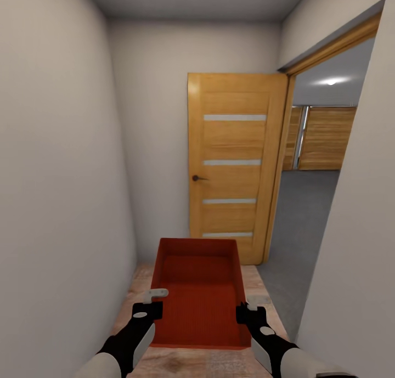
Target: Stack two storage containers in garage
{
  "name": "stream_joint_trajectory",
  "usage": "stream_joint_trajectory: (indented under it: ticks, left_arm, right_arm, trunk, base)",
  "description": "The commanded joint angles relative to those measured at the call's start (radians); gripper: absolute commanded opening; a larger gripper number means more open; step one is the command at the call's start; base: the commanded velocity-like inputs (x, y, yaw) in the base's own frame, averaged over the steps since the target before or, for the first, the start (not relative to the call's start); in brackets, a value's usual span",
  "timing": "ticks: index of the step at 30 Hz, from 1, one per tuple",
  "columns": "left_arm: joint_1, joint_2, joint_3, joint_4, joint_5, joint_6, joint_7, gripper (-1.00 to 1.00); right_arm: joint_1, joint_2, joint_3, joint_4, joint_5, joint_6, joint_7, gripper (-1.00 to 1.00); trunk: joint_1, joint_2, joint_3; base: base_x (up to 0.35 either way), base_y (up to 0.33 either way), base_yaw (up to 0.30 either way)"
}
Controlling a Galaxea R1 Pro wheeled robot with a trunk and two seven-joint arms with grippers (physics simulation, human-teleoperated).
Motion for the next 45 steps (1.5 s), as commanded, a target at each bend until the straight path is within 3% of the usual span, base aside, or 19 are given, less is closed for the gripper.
stream_joint_trajectory:
  ticks: [1,16,45]
  left_arm:
    - [-0.001,0.026,0.080,0.000,0.017,0.006,0.011,-1.00]
    - [0.000,0.028,0.080,0.000,0.017,0.007,0.011,-1.00]
    - [0.000,0.028,0.080,0.001,0.018,0.008,0.011,-1.00]
  right_arm:
    - [0.000,-0.012,0.012,-0.002,0.005,-0.023,0.003,-1.00]
    - [0.000,-0.012,0.012,-0.002,-0.032,-0.023,-0.005,-1.00]
    - [0.000,-0.012,0.012,-0.002,-0.034,-0.023,-0.004,-1.00]
  trunk:
    - [0.001,0.000,0.000]
    - [0.001,0.000,0.000]
    - [0.001,0.000,0.000]
  base:
    - [0.322,0.000,-0.024]
    - [0.322,0.055,-0.234]
    - [0.306,0.208,-0.283]
